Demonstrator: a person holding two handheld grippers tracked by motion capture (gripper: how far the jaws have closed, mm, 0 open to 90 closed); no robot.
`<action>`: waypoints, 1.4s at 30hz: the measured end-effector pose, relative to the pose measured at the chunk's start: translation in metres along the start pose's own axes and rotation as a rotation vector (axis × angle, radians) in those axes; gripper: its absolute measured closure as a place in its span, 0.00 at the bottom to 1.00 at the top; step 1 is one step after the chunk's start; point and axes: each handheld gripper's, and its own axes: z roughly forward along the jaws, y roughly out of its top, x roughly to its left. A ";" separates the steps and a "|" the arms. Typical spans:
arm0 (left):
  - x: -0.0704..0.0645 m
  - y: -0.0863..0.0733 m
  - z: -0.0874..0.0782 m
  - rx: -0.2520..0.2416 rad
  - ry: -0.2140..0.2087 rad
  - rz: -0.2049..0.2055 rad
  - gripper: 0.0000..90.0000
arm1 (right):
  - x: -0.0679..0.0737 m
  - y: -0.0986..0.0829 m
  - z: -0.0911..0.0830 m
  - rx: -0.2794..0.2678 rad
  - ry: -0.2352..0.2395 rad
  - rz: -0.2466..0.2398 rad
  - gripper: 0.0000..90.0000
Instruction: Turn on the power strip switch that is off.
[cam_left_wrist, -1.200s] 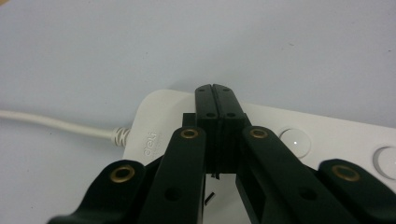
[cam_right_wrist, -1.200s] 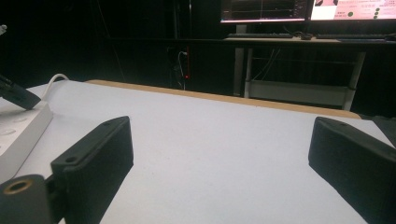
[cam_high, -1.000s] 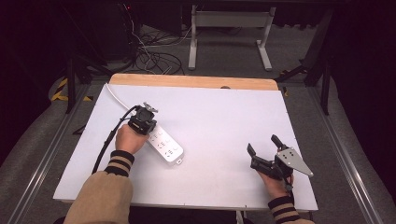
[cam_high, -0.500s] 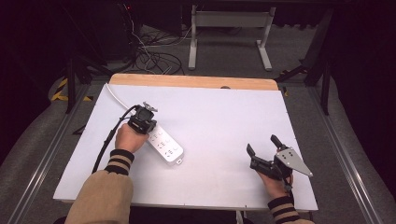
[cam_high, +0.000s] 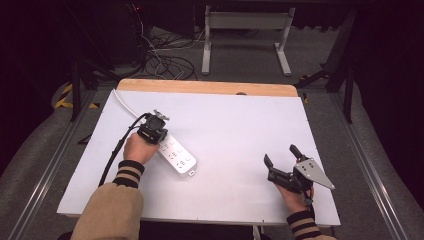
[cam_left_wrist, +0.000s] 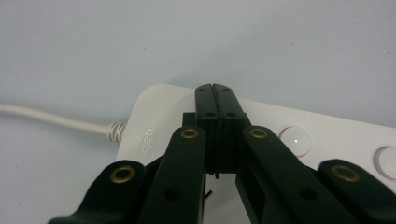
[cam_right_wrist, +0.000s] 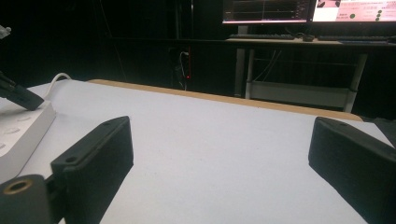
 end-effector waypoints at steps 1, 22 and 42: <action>0.000 0.000 0.000 -0.001 0.001 -0.001 1.00 | 0.000 0.000 0.000 0.000 0.000 0.000 0.08; 0.003 -0.005 0.000 -0.035 -0.023 -0.029 1.00 | 0.000 0.000 0.000 -0.001 0.001 0.001 0.08; 0.019 -0.010 -0.006 -0.102 -0.047 -0.052 1.00 | -0.002 0.000 -0.001 -0.004 -0.011 0.010 0.08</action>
